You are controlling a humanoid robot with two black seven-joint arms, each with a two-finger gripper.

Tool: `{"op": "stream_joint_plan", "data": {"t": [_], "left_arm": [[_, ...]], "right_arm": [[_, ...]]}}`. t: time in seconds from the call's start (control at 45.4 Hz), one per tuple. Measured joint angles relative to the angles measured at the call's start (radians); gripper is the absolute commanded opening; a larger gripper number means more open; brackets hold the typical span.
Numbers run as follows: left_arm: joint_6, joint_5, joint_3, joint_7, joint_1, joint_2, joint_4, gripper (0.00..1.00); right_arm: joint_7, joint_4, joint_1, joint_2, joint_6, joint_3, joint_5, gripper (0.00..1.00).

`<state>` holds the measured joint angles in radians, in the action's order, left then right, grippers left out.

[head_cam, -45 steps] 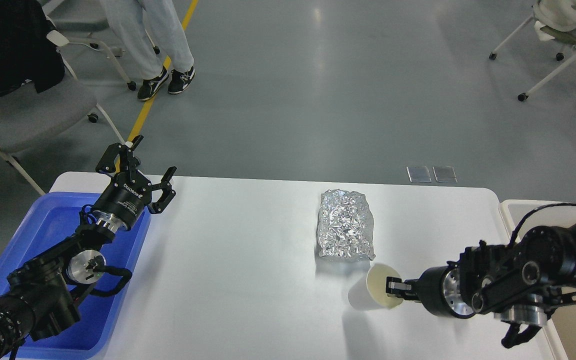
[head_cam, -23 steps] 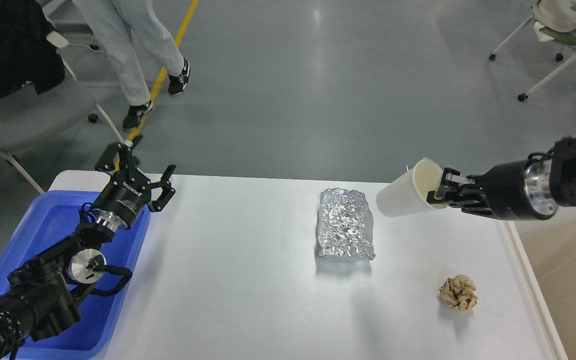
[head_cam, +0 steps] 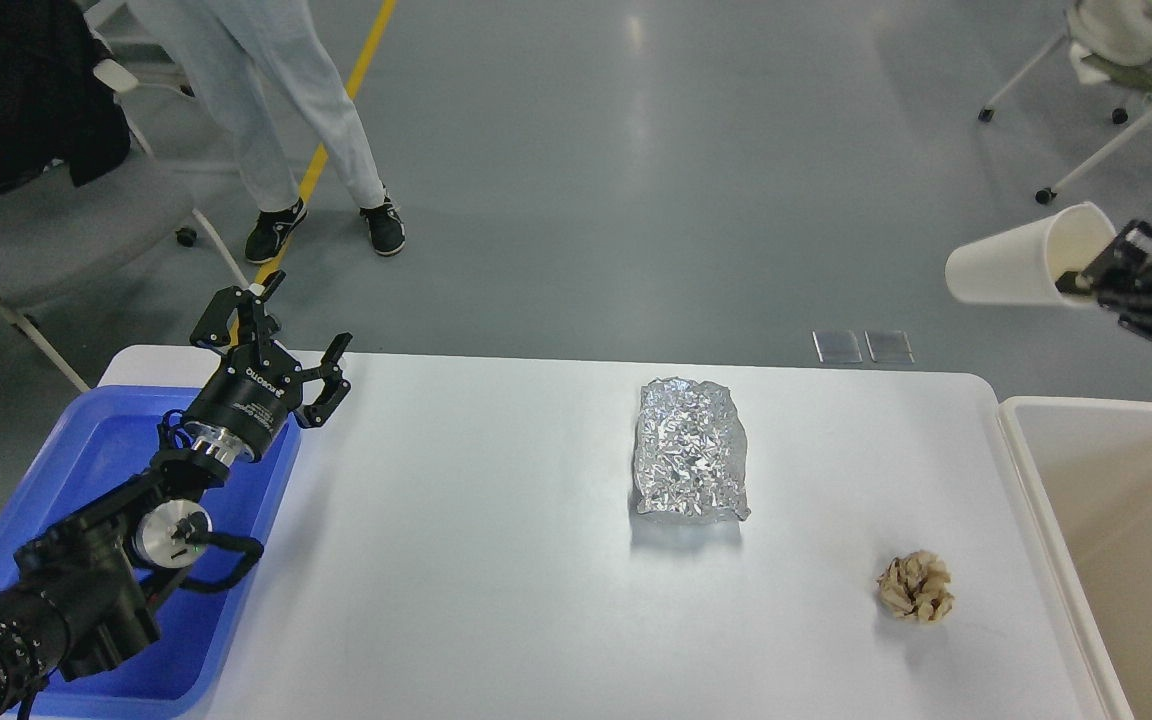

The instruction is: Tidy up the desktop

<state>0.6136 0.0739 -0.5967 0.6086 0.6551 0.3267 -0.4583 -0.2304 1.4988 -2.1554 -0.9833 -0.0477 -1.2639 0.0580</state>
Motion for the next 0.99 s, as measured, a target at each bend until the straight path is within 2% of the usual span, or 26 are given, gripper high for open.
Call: {"op": "stream_joint_plan", "data": {"t": [0.22,0.419,0.749,0.904,0.992], "left_arm": [[0.000,0.000,0.000,0.000,0.000,0.000,0.000,1.00],[0.000,0.000,0.000,0.000,0.000,0.000,0.000,1.00],[-0.001,0.000,0.000,0.000,0.000,0.000,0.000,1.00],[-0.001,0.000,0.000,0.000,0.000,0.000,0.000,1.00],[-0.001,0.000,0.000,0.000,0.000,0.000,0.001,1.00]], "right_arm": [[-0.001,-0.136,0.274,-0.096,0.144,0.153,-0.015,0.00],[0.000,-0.306,0.605,-0.092,0.255,0.394,-0.054,0.00],[0.009,-0.708,1.078,0.092,0.328,0.751,-0.232,0.00],[0.054,-0.903,1.233,0.211,0.334,0.939,-0.286,0.00],[0.102,-1.025,1.307,0.281,0.332,1.073,-0.304,0.00]]}}
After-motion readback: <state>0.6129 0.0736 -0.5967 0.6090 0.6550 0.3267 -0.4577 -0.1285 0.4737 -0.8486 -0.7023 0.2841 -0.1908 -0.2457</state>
